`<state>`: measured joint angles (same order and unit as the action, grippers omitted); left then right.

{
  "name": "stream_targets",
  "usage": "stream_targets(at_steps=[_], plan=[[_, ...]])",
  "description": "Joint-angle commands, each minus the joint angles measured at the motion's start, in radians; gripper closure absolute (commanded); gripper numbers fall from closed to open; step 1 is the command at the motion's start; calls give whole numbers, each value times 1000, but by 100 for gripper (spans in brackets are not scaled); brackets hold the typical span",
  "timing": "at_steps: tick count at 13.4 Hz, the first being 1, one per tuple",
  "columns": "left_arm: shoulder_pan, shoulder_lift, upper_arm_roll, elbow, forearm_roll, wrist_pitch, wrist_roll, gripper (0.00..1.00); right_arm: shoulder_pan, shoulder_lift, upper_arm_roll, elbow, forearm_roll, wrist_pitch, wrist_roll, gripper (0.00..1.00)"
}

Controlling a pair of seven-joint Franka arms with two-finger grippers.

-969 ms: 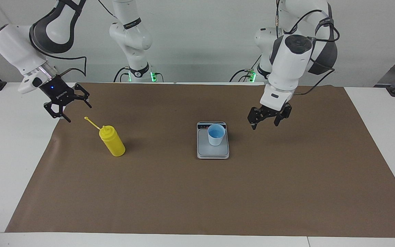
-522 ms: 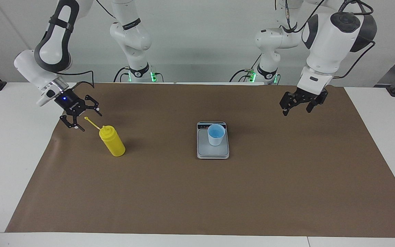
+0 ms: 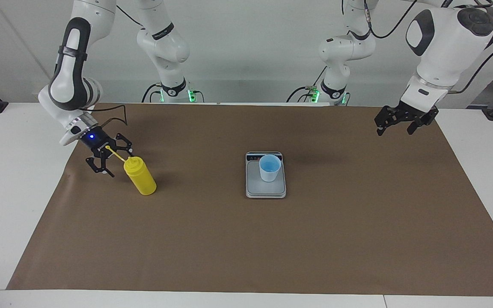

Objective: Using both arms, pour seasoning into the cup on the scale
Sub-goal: 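Withdraw the left gripper while the right gripper grasps the yellow bottle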

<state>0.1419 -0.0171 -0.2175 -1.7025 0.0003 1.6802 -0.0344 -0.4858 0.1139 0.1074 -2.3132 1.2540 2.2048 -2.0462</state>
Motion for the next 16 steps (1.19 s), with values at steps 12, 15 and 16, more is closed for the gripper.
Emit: stream_targets(at_steps=[12, 15, 16], plan=[[-59, -3, 86, 155, -51, -128, 15, 0, 125, 139, 11, 100, 258, 29, -172, 0], [-81, -14, 92, 133, -45, -120, -25, 0, 128, 139, 12, 103, 258, 33, -172, 19], [-79, -17, 90, 127, -43, -120, -24, 0, 131, 138, 14, 112, 257, 35, -170, 30]])
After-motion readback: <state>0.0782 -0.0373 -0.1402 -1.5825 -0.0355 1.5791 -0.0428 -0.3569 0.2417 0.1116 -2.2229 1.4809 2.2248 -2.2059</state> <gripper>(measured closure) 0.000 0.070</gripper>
